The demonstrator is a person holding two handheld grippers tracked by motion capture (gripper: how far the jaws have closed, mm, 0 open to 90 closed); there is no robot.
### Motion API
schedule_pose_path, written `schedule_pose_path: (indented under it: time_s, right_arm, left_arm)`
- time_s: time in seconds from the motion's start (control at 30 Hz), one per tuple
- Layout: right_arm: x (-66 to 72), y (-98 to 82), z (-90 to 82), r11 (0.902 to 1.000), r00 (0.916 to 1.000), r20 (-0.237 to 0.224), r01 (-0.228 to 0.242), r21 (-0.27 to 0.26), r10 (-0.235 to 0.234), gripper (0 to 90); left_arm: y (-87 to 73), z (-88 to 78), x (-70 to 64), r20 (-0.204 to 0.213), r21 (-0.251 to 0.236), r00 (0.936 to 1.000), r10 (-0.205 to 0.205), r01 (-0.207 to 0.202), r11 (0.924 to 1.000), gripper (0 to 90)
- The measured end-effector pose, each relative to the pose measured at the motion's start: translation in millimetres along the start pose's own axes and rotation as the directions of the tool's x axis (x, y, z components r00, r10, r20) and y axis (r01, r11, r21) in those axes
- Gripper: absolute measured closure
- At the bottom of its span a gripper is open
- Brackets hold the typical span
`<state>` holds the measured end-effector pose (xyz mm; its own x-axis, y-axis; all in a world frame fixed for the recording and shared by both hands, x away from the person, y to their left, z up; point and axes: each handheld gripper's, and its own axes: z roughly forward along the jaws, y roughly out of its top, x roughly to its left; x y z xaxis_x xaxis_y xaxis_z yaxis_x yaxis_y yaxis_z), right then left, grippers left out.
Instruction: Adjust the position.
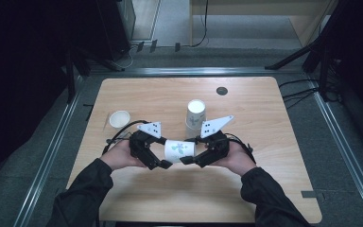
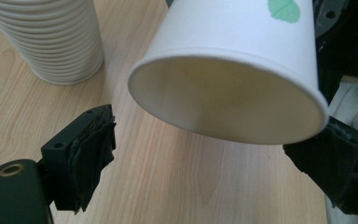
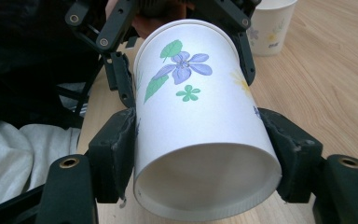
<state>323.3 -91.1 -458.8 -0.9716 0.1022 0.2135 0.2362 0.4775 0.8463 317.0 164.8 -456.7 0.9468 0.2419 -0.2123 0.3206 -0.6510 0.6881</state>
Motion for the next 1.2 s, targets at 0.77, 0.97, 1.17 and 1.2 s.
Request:
schedule_pose_path:
  time_s: [0.77,0.97,1.17,1.2]
  right_arm:
    - [1.9,3.0,8.0,1.0000,0.9978,-0.067,-0.001,-0.004,0.000,33.3]
    - [1.7,3.8,5.7,0.9998,0.9988,-0.047,0.014,-0.016,-0.015,26.3]
    - [-1.2,2.6,0.0,0.9998,0.9998,-0.019,0.006,-0.017,-0.006,24.7]
    - [-1.7,1.6,-0.2,0.9999,0.9999,-0.011,0.007,-0.007,-0.007,24.7]
  left_arm:
    - [-4.4,-4.4,-4.2,0.071,-0.125,0.9971,0.026,-0.016,0.9920,22.0]
    - [-0.3,-12.4,-5.2,0.048,-0.075,0.9983,0.032,-0.029,0.9968,23.2]
    - [7.7,-26.8,-5.2,-0.003,-0.030,0.9996,0.028,-0.028,0.9992,23.4]
    - [11.0,-30.1,-4.4,-0.022,0.001,0.9992,0.033,-0.033,0.9995,23.4]
